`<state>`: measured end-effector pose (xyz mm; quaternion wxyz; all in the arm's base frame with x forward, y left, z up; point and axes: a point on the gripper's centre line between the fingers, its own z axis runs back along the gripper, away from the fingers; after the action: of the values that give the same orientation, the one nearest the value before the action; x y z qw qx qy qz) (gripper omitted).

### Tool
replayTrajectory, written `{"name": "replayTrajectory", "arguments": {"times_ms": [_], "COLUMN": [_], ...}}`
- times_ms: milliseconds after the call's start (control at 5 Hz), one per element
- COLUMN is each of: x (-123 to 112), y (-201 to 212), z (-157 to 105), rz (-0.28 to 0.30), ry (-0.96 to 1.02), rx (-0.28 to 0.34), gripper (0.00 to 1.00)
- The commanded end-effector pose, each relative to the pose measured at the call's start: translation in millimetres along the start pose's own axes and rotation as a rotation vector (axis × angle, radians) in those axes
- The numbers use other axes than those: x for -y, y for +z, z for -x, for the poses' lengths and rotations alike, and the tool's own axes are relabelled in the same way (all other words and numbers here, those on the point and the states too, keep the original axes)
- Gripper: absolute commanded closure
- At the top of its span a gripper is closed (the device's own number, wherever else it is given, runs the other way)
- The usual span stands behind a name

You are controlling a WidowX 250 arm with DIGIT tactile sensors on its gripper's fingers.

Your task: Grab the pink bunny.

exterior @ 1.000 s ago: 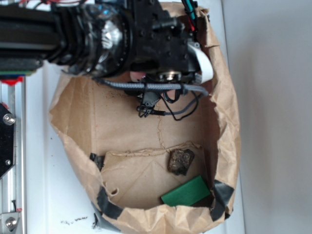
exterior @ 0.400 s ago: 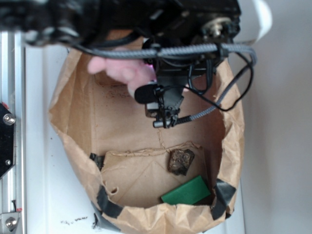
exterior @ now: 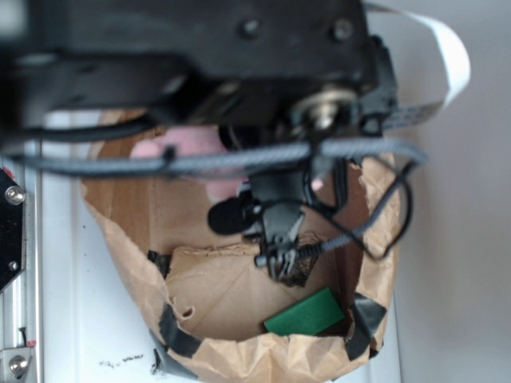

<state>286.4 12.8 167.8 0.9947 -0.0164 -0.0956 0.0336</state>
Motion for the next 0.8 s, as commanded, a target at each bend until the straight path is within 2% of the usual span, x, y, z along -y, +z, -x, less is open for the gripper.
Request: {"name": "replayTrajectory", "arguments": {"times_ms": [0,600], "x": [0.2,-7.4], "y": [37.5,35.2], "z": [-24.5,-18.8], "rz": [0.002,0.014], "ry": [0.131,0.114], "rx": [0.077,0.1], "gripper": [1.0,1.0]}}
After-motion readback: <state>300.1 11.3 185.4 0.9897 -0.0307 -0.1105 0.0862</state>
